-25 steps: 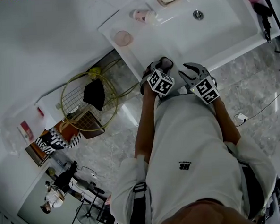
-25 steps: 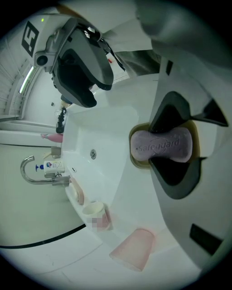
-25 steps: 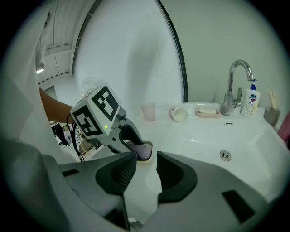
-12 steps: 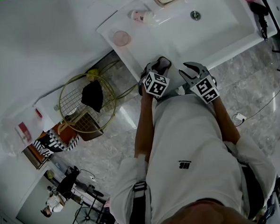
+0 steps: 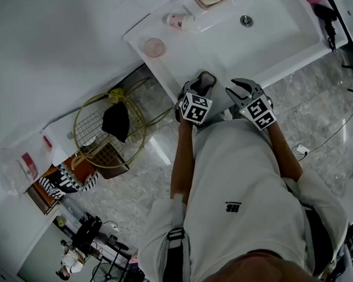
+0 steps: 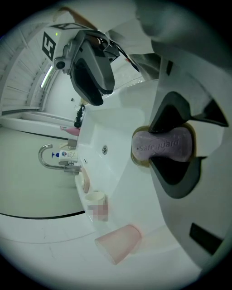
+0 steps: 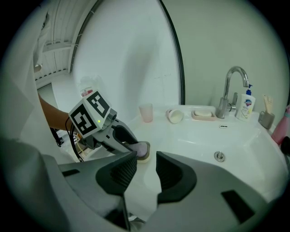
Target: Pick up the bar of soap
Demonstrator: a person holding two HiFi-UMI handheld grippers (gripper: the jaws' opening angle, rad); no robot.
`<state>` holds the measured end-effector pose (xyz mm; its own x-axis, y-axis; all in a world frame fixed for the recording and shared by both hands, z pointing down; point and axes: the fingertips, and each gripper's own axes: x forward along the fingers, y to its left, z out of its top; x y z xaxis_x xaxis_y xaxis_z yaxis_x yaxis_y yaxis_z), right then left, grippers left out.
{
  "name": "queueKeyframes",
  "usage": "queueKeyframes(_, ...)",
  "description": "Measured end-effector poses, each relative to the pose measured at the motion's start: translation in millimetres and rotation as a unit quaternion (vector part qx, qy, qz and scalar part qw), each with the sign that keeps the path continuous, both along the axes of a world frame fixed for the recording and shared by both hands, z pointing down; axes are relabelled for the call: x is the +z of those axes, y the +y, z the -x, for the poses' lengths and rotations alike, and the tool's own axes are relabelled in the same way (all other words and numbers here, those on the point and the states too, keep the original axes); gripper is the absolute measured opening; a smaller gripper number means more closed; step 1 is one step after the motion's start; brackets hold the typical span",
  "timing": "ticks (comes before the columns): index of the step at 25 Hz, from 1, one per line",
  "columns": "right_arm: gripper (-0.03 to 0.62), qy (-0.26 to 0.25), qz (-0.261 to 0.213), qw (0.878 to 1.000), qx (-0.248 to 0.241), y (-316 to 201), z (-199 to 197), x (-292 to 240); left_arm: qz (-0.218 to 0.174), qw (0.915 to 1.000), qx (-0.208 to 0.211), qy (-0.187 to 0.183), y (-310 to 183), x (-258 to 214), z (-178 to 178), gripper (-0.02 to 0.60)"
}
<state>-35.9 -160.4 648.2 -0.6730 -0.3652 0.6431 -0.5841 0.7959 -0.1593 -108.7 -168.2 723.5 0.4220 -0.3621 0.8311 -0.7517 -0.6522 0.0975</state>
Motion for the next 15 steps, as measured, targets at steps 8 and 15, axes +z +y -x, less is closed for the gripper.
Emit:
queueKeyframes(8,0.144,0.003,-0.001,1.0,-0.005,3.8,3.3,-0.1,-0.005,0.9999,-0.006,0.01,3.2,-2.1,0.9,0.187)
queueKeyframes(15,0.144,0.006,-0.003,1.0,-0.006,6.1,6.1,-0.6,-0.011,0.9998,-0.01,0.014,4.4,-3.6,2.3,0.187)
